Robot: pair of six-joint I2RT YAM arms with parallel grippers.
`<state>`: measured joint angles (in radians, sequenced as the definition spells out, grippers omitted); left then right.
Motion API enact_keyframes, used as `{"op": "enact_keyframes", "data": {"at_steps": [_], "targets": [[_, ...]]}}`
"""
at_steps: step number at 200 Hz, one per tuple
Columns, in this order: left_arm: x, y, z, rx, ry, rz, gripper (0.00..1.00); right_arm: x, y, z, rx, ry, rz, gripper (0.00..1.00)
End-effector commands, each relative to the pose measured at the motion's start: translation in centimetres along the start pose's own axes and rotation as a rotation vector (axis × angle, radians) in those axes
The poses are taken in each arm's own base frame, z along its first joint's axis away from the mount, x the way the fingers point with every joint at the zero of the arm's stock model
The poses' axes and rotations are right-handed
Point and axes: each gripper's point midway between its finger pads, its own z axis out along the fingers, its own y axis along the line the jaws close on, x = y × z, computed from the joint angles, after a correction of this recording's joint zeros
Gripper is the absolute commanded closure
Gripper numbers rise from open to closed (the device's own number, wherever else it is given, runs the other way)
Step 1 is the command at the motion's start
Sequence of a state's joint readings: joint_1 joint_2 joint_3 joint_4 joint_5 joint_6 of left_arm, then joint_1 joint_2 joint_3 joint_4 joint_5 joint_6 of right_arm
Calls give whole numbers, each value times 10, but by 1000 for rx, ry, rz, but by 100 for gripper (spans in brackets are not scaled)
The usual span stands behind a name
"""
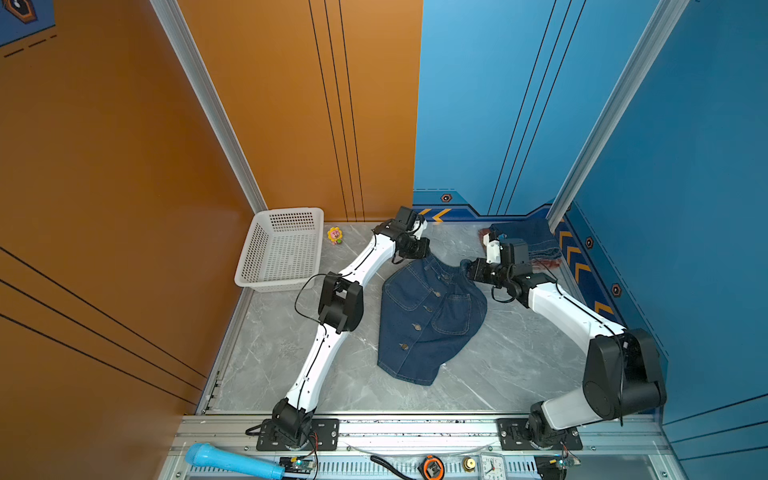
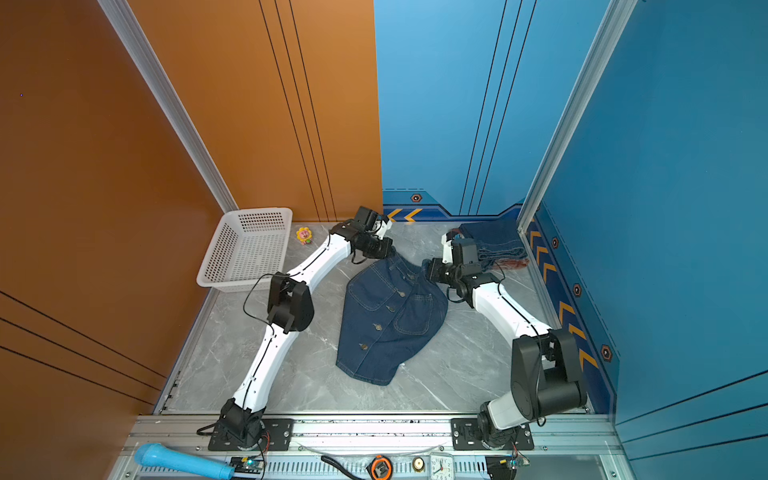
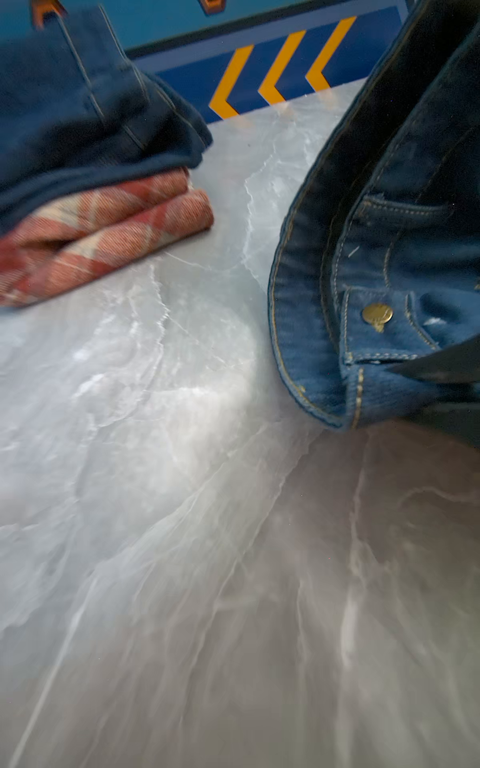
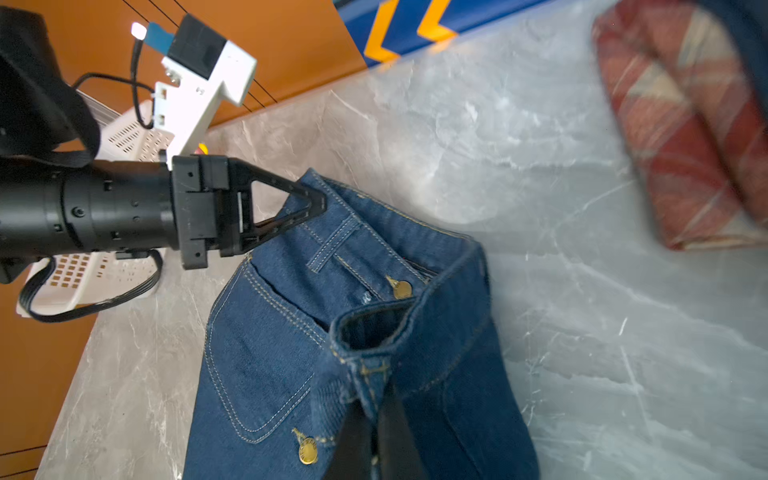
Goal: Fold and stack the skirts
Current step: 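Lift the skirt by both waistband corners and stretch it between grippers, then lower the skirt flat onto the table center with both grippers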
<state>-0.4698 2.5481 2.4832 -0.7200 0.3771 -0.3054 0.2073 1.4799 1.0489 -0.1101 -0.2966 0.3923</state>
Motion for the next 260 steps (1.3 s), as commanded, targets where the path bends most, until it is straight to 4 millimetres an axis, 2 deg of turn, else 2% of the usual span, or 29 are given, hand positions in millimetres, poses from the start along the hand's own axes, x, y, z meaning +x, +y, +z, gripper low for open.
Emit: {"op": "enact_keyframes", "data": {"at_steps": [1,31,61,85,114,131,144,159,175,185,200,221,229,233,238,243,251,260], "targets": [[-70,-33,-126,-34,-249,62,100,-60,25,-49,-14,-163,-90,100],[-74,-54,-212,-90,-361,117,100,-100,50,-105,-26,-302,-153,100],[-54,-80,-287,-140,-477,164,100,-123,73,-164,-46,-424,-201,100],[-21,-98,-334,-174,-559,192,100,-125,88,-208,-66,-485,-218,100],[21,-113,-382,-229,-656,229,100,-124,99,-255,-68,-551,-244,100],[30,-118,-409,-252,-719,234,100,-133,103,-273,-61,-573,-243,100],[27,-119,-424,-264,-762,230,100,-141,103,-273,-61,-566,-228,100],[17,-112,-425,-304,-770,226,100,-151,96,-256,-66,-536,-197,100],[5,-95,-401,-331,-728,198,100,-157,81,-219,-73,-481,-143,100],[-2,-78,-377,-361,-687,172,100,-157,69,-187,-82,-444,-114,100],[-6,-43,-328,-397,-595,119,99,-150,46,-130,-81,-376,-71,100],[-1,16,-253,-437,-461,21,84,-134,12,-41,-90,-284,-6,100],[0,35,-230,-447,-424,-18,73,-128,-3,-8,-82,-245,22,99],[1,44,-220,-452,-407,-33,63,-124,-10,7,-70,-223,37,90],[1,53,-209,-461,-387,-45,49,-120,-20,25,-53,-191,59,70],[1,61,-200,-476,-367,-55,39,-116,-27,39,-38,-164,81,52],[2,72,-189,-500,-332,-67,30,-108,-37,53,-5,-128,106,31],[3,79,-182,-518,-302,-74,25,-99,-43,61,42,-101,104,18]]}}
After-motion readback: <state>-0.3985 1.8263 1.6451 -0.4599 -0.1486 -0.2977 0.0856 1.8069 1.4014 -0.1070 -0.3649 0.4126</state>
